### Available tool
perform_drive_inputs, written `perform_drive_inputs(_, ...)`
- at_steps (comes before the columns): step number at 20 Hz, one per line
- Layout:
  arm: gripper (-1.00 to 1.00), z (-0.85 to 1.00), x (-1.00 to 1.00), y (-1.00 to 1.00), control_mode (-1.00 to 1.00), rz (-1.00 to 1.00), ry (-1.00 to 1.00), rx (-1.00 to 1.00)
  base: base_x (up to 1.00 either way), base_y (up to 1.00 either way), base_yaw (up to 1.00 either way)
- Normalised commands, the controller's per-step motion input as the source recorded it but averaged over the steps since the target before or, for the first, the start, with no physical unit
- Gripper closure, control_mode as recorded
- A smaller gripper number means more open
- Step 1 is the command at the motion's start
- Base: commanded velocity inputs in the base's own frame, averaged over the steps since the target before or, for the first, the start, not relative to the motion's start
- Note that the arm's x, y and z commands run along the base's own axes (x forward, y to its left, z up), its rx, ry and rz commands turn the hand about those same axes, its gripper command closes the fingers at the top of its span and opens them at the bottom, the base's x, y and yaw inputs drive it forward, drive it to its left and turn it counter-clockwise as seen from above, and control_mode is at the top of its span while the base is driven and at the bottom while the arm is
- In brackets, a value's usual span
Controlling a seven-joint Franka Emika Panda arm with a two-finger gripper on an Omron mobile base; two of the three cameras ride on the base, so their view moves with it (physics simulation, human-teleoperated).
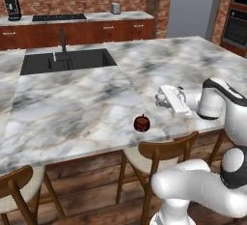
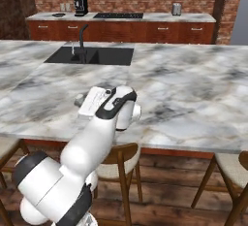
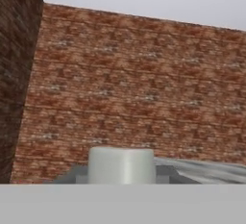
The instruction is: Pick up the marshmallow and place it in the cup of hot chocolate on the dining counter.
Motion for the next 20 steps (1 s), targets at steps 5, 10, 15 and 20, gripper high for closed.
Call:
perform_drive_inputs(5,1.00,-0.21,0.65,0.00,-1.00,0.15,-0.01,-0.02,0.00,0.00,0.00)
perform_drive_inputs(10,1.00,-0.37,0.37,0.00,-1.00,0.12,-0.07,-0.09,0.00,0.00,0.00)
perform_drive_inputs(15,1.00,-0.28,0.15,0.28,-1.00,0.02,-0.07,-0.09,0.00,0.00,0.00)
perform_drive_inputs(20,1.00,-0.32,0.00,0.18,-1.00,0.00,0.01,-0.03,0.00,0.00,0.00)
